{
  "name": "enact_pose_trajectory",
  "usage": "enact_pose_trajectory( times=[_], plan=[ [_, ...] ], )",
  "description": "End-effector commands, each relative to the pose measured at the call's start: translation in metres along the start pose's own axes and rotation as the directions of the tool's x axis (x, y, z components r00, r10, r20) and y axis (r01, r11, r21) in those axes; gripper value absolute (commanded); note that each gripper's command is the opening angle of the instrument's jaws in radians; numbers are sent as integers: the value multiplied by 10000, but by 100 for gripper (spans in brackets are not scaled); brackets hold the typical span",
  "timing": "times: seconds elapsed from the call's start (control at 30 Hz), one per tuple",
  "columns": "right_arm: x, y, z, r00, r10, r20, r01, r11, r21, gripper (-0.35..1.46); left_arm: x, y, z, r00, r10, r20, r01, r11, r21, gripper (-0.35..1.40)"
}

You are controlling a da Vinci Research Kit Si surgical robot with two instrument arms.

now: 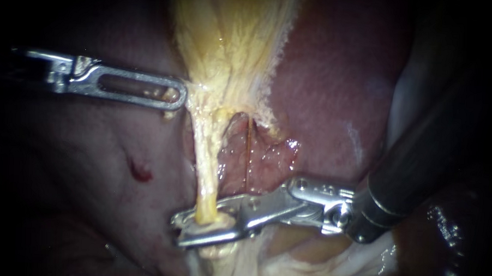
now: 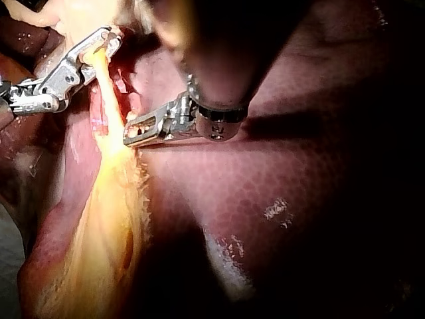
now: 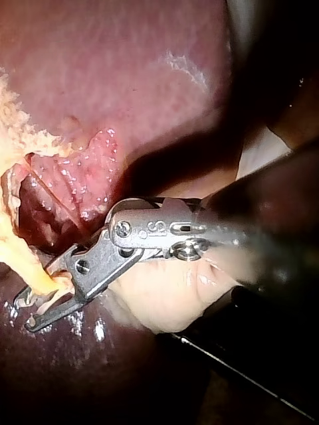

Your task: Clipping second clip left tube

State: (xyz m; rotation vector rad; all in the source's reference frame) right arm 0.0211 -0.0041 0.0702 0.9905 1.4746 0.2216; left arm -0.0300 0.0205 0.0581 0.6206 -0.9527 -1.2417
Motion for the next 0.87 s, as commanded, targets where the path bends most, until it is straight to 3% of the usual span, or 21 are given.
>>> enact_pose_trajectory(
  times=[0.03,0.13,0.87],
  plan=[
    [0,0,0,10000,-2,8,2,10000,18,-20,0,0,0,10000,-1,0,1,10000,0,-35],
    [0,-1,-1,10000,0,11,0,10000,21,-35,0,1,0,10000,0,1,0,10000,-1,-35],
    [-3,2,-4,9999,122,-79,-122,9999,-25,-35,0,2,1,10000,1,2,-1,10000,-2,-35]
  ],
)
